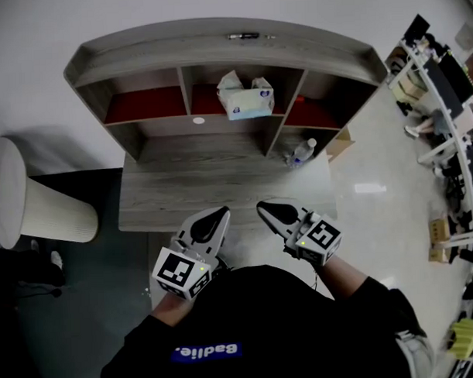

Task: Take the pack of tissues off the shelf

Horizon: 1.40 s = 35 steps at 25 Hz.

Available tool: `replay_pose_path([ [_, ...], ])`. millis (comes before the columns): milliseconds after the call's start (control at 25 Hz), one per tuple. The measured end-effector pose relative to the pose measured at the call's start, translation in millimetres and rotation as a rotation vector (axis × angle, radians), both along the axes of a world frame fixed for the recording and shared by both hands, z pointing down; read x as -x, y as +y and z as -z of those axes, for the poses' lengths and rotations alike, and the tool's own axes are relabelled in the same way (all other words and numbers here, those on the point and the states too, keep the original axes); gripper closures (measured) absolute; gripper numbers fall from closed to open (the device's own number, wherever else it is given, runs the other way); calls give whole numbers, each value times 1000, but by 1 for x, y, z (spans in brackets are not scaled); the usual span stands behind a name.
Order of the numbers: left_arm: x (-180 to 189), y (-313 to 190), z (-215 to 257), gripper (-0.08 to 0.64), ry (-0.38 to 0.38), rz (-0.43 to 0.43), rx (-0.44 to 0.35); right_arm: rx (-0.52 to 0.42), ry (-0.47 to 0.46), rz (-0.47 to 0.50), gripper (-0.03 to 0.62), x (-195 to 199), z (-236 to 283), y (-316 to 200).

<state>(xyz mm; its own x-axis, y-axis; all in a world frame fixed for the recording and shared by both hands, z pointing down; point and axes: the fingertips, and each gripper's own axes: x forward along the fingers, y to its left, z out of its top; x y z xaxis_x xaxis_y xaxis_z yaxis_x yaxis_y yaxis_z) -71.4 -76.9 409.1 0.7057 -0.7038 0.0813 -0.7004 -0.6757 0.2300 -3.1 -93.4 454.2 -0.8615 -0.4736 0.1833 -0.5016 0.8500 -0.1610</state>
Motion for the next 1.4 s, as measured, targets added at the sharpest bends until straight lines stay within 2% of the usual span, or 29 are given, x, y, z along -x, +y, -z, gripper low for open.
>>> replay_pose_path([
  [240, 15, -15, 0, 558, 15, -31, 0, -24, 17, -51, 560, 18, 5, -16],
  [440, 15, -19, -1, 557, 27, -34, 10, -55, 52, -93, 560, 12, 8, -28],
  [920, -13, -35, 2, 558, 7, 32, 12, -128, 131, -101, 560, -19, 12, -66],
  [1160, -21, -49, -1, 558, 8, 61, 17, -156, 180, -89, 558, -23, 6, -90],
  [1400, -22, -58, 0, 558, -1, 88, 12, -163, 215, -61, 486, -19, 6, -106],
])
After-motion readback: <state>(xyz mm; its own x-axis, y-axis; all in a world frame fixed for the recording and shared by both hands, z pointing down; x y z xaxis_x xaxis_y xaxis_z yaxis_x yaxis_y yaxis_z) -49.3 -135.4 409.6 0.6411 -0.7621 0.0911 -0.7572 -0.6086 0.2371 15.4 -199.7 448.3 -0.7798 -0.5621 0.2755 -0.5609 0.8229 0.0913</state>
